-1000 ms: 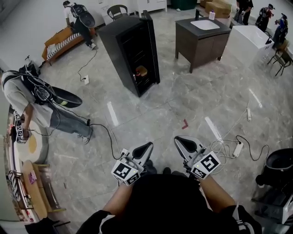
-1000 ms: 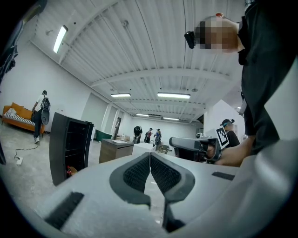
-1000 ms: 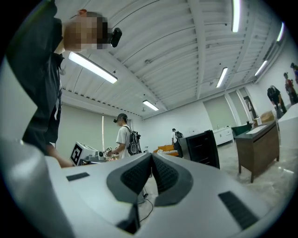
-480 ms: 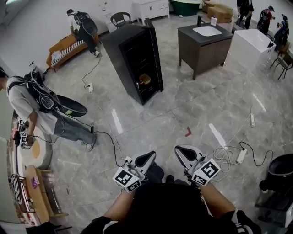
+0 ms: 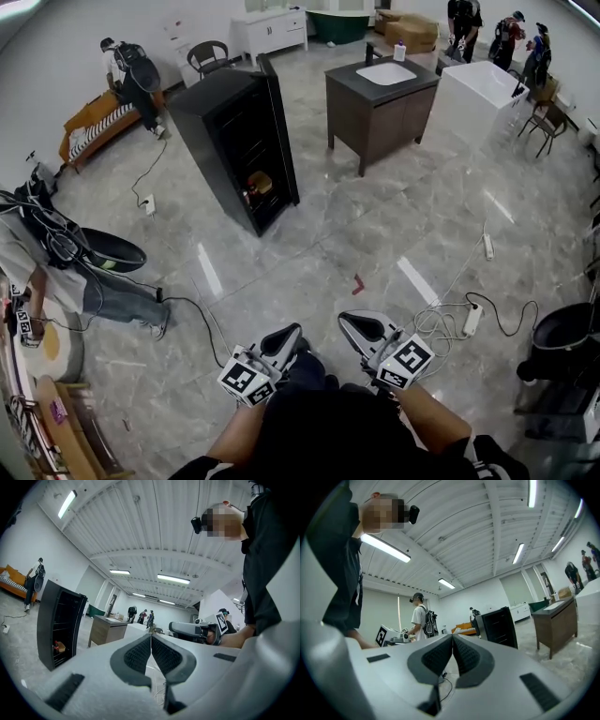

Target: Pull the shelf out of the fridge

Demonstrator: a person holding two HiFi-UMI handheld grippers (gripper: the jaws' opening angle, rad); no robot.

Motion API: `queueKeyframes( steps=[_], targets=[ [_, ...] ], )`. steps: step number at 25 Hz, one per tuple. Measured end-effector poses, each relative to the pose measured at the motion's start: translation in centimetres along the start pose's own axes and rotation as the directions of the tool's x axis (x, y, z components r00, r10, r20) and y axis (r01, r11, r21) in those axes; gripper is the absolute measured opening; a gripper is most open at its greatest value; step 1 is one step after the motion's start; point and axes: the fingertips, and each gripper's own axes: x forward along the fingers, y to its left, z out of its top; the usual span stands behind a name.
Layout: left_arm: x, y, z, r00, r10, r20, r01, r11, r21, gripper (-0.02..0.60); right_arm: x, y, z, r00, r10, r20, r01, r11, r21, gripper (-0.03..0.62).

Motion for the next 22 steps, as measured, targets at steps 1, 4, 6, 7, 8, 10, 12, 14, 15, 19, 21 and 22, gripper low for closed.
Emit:
queueKeyframes(
  steps=[1, 4, 6, 7, 8, 10, 12, 14, 15, 19, 21, 22],
  targets=[
    [0.7, 0.4, 0.1, 1.0, -0.012, 0.0, 0.012, 1.0, -0.003, 0.023, -0.1, -0.7, 0.1, 1.0, -0.016, -0.001, 0.016, 1.0, 0.003, 0.025],
    [2.6, 1.7, 1.0, 0.999, -0.047, 0.006, 0.047, 0.999, 0.003, 0.023, -0.1, -2.8, 0.6, 0.998, -0.065, -0.008, 0.065, 0.998, 0.005, 0.026],
    [3.7, 3.1, 1.7, 0.998, -0.06, 0.022, 0.06, 0.998, 0.01, 0.023, 0.2, -4.6, 1.2, 0.995, -0.098, -0.007, 0.098, 0.995, -0.005, 0.026],
    [4.4, 4.0, 2.0, 0.997, -0.064, 0.031, 0.064, 0.998, 0.005, 0.023, 0.5, -5.6, 1.7, 0.994, -0.114, -0.002, 0.114, 0.993, -0.01, 0.026],
    [5.0, 4.9, 2.3, 0.997, -0.068, 0.038, 0.068, 0.998, -0.005, 0.023, 1.0, -6.5, 2.2, 0.992, -0.126, 0.004, 0.126, 0.992, -0.016, 0.026],
    [6.3, 6.9, 2.7, 0.996, -0.074, 0.044, 0.075, 0.997, -0.015, 0.023, 2.3, -8.1, 3.1, 0.991, -0.136, 0.013, 0.136, 0.99, -0.029, 0.026],
    [7.4, 8.7, 3.6, 0.995, -0.083, 0.052, 0.084, 0.996, -0.012, 0.023, 3.9, -9.2, 4.0, 0.99, -0.136, 0.023, 0.137, 0.99, -0.037, 0.025],
    [8.4, 10.7, 5.2, 0.993, -0.093, 0.069, 0.094, 0.996, -0.009, 0.023, 5.7, -10.4, 5.1, 0.988, -0.148, 0.034, 0.15, 0.988, -0.038, 0.026],
    [8.7, 11.7, 5.9, 0.992, -0.099, 0.077, 0.101, 0.995, -0.011, 0.023, 6.6, -11.1, 5.6, 0.987, -0.159, 0.036, 0.16, 0.986, -0.038, 0.025],
    [9.6, 15.1, 6.8, 0.988, -0.135, 0.073, 0.137, 0.99, -0.023, 0.023, 9.3, -13.2, 6.7, 0.98, -0.196, 0.035, 0.198, 0.978, -0.062, 0.026],
    [10.2, 16.4, 6.6, 0.987, -0.147, 0.058, 0.149, 0.989, -0.023, 0.023, 10.0, -14.1, 6.7, 0.975, -0.219, 0.029, 0.221, 0.972, -0.084, 0.025],
    [10.6, 17.1, 6.4, 0.987, -0.149, 0.052, 0.151, 0.988, -0.029, 0.023, 10.2, -14.5, 6.6, 0.973, -0.231, 0.024, 0.233, 0.968, -0.094, 0.026]
  ],
)
